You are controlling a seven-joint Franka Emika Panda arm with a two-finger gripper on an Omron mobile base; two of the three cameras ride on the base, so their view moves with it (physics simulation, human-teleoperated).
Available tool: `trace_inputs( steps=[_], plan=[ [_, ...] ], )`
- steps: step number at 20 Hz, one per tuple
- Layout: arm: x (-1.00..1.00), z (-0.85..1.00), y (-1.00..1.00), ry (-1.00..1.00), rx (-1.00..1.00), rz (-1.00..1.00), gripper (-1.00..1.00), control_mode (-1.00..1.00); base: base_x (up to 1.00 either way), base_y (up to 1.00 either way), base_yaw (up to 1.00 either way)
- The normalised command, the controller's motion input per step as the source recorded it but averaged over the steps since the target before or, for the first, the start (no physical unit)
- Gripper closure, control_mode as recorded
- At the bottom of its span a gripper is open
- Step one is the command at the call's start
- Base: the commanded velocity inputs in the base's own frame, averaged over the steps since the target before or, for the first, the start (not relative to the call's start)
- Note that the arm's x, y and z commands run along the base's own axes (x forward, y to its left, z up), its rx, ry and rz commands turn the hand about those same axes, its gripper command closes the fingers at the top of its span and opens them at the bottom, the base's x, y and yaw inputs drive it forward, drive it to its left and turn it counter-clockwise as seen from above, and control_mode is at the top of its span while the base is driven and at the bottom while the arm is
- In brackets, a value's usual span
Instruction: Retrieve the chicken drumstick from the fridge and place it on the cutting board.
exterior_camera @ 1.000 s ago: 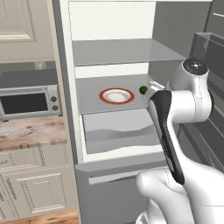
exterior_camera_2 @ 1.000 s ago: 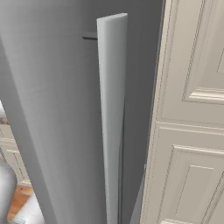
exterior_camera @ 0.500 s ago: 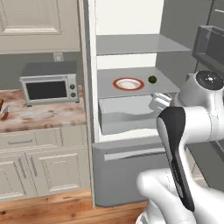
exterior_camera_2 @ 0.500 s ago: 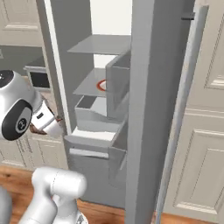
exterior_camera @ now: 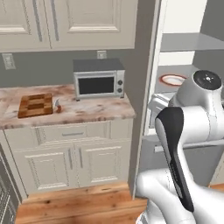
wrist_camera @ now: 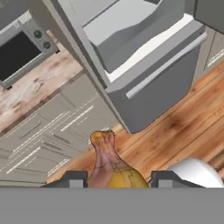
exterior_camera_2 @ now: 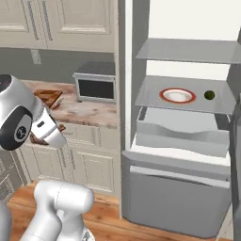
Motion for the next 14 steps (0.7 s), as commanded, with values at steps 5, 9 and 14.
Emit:
trace_inputs(
  steps=[5,9,14],
  plan=[
    [0.0,0.0,0.0,0.0,0.0,0.0,1.0,1.0,0.54,1.0,0.02],
    [0.0,0.0,0.0,0.0,0.0,0.0,1.0,1.0,0.82,0.93,0.09],
    [0.0,0.0,0.0,0.0,0.0,0.0,1.0,1.0,0.82,0.79,0.17]
  ],
)
